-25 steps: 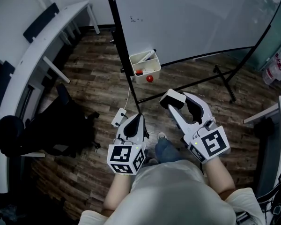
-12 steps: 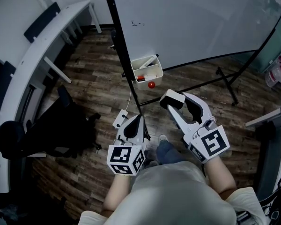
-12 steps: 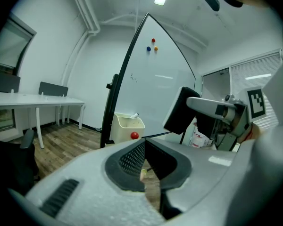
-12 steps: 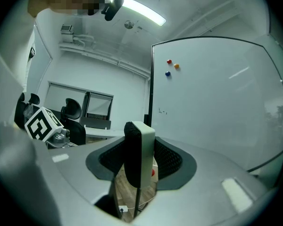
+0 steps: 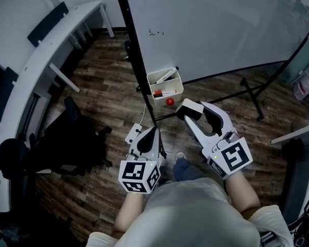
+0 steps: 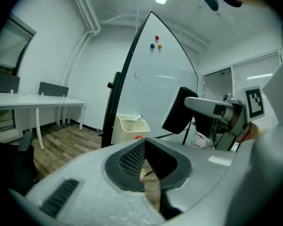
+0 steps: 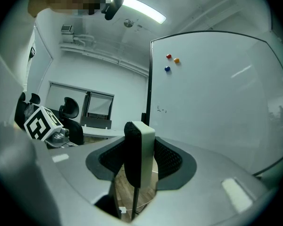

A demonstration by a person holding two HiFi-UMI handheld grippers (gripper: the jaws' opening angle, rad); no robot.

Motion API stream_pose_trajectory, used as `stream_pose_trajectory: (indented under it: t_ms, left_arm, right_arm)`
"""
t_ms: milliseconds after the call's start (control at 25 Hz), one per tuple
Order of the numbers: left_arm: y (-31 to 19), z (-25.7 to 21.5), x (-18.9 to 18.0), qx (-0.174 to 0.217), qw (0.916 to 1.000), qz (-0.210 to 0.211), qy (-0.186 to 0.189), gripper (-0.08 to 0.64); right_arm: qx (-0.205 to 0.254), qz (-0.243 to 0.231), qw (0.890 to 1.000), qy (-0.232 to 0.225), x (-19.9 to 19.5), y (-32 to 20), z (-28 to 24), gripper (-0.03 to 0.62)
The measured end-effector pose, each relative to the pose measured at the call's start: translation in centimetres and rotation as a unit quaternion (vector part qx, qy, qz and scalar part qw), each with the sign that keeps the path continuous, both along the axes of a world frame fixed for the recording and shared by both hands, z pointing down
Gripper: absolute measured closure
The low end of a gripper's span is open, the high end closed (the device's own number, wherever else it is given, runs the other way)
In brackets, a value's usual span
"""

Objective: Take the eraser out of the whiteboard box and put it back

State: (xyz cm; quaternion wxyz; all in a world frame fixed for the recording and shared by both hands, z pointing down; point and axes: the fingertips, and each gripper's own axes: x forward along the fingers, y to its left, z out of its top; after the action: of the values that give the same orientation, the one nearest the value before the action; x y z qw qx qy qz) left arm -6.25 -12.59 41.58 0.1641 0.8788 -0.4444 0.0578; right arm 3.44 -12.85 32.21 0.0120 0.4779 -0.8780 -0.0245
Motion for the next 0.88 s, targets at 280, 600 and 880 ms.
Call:
stream_pose_trajectory:
  t_ms: [280,600,880]
  left_arm:
    - [-2.0,0.1,0.0,-0.003,1.0,-0.003,0.0,0.56]
    - [-3.8,0.2,0.3,-0.006,0.9999,-0.009,-0.001,0.56]
    - [-5.1,0.0,0.5,-0.009,0.9997,-0.021,0.0,0.56]
  right_arm:
    - [-0.005,-0.006,1.0,0.002,0.0,-2.1,0.5,0.408]
    - [0.001,-0.014,1.0,0.0,0.1,-4.3,0.3,0.408]
    - [-0.015,-0.025,1.0,0.004,0.4,-5.7,0.7,0.408]
